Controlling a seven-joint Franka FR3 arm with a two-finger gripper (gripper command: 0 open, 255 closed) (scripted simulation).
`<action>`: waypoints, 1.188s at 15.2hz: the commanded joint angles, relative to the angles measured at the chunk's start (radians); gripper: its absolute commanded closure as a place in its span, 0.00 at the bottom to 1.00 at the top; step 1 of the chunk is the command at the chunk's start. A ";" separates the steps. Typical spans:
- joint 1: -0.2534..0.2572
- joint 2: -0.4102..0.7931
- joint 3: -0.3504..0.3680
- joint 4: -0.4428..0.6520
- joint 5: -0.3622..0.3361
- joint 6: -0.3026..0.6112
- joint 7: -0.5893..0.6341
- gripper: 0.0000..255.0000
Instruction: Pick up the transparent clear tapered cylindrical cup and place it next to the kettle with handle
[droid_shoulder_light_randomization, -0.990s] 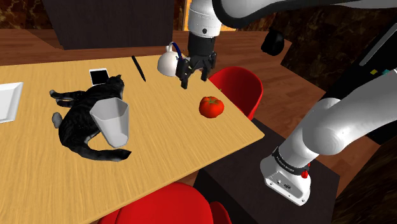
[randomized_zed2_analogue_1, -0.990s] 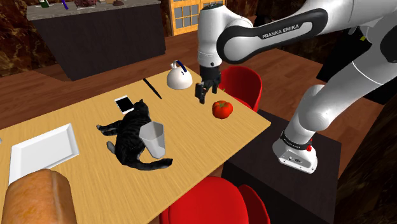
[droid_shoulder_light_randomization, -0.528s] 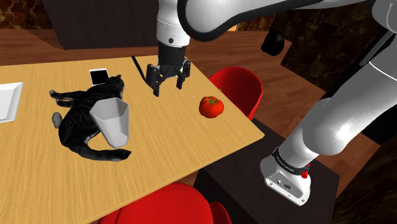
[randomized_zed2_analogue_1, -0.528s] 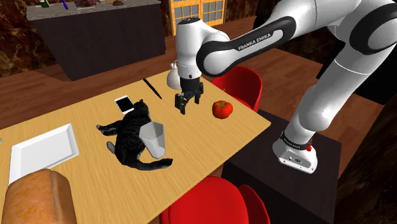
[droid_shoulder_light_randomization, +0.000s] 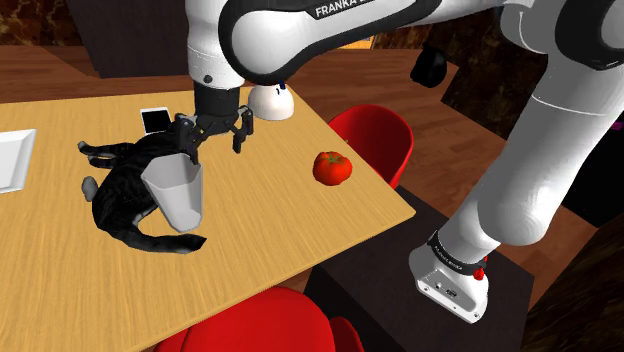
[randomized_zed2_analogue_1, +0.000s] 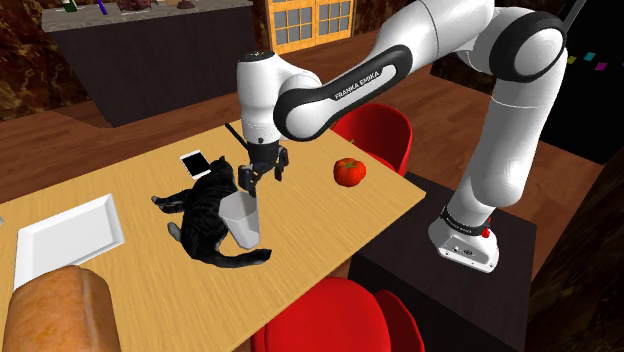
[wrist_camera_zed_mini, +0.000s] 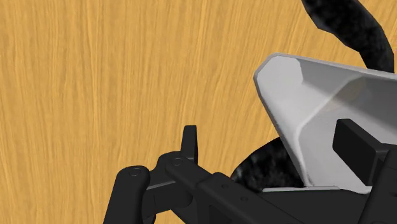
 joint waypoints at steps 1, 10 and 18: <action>0.031 0.085 0.000 0.078 -0.044 0.008 0.047 0.00; 0.060 0.161 -0.016 0.066 -0.087 0.091 0.079 0.00; 0.060 0.161 -0.016 0.066 -0.087 0.091 0.079 1.00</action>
